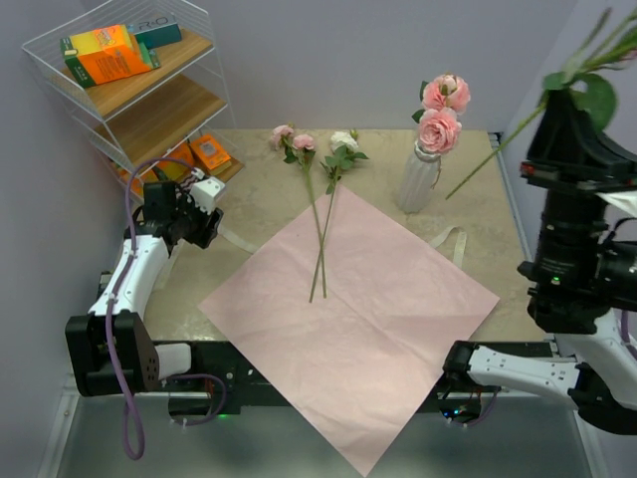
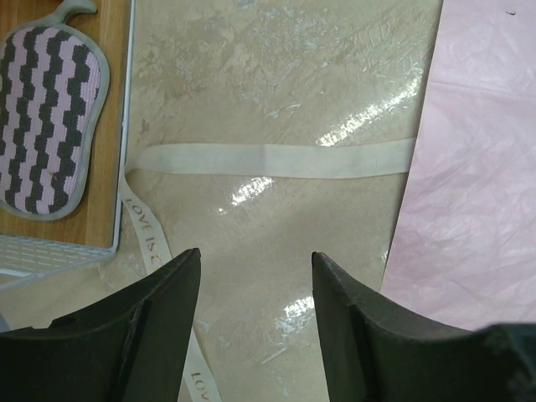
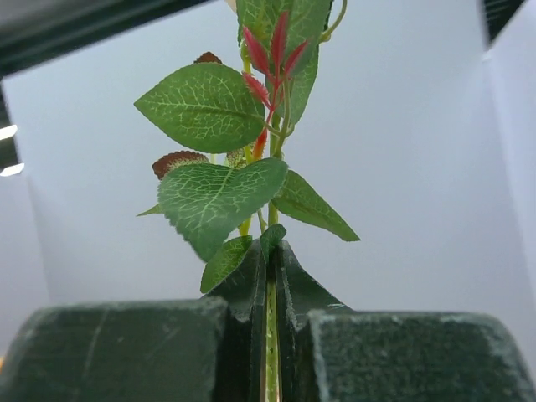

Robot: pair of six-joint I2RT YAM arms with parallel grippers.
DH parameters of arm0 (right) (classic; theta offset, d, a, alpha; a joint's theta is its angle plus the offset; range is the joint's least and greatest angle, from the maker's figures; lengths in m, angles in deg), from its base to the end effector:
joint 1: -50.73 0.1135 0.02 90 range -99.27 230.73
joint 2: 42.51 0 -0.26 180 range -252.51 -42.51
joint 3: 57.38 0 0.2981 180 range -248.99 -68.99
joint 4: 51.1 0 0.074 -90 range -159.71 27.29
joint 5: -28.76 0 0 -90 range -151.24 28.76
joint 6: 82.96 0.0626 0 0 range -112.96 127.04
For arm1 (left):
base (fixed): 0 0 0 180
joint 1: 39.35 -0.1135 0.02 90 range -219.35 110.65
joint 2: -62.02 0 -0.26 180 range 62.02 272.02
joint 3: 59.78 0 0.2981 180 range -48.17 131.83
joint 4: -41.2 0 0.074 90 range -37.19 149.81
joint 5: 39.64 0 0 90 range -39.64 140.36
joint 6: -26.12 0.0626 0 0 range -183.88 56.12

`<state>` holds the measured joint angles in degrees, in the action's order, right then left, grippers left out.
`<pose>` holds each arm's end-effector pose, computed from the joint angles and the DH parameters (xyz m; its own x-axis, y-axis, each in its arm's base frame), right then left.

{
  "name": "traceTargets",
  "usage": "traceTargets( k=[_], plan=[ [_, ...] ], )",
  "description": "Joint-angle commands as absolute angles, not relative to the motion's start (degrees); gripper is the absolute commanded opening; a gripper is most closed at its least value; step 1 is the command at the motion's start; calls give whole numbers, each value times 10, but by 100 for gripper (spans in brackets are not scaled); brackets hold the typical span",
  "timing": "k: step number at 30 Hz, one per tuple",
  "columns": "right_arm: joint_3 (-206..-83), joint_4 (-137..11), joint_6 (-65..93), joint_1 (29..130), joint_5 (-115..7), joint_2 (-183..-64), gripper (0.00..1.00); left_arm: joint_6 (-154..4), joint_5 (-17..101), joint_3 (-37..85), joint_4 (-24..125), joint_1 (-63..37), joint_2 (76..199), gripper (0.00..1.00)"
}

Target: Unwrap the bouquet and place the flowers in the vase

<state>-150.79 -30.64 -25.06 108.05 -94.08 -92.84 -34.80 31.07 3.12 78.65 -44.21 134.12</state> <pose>0.0978 0.0895 0.6306 0.7160 0.2892 -0.6354 -0.2317 0.9570 0.1745 0.3263 0.0070 0.2165 -0.5623 0.4126 -0.7167 0.4797 0.8686 0.1237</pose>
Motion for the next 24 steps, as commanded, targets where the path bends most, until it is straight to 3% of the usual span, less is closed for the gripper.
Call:
traceTargets(
  k=[1,6,10,15,24],
  plan=[
    [-1512,-221,-355,1082,-997,-938,0,-361,299,57,781,-449,1344,60],
    [-1487,-57,-567,1080,-1063,-992,0,-363,289,55,781,-449,1343,60],
    [-1472,98,-626,1052,-1061,-1059,0,-366,282,59,779,-448,1353,60],
    [-1485,25,-428,901,-1074,-1092,0,-369,279,62,770,-448,1363,60],
    [-1491,-27,-255,774,-1055,-1162,0,-351,293,45,742,-448,1374,60]
  ],
)
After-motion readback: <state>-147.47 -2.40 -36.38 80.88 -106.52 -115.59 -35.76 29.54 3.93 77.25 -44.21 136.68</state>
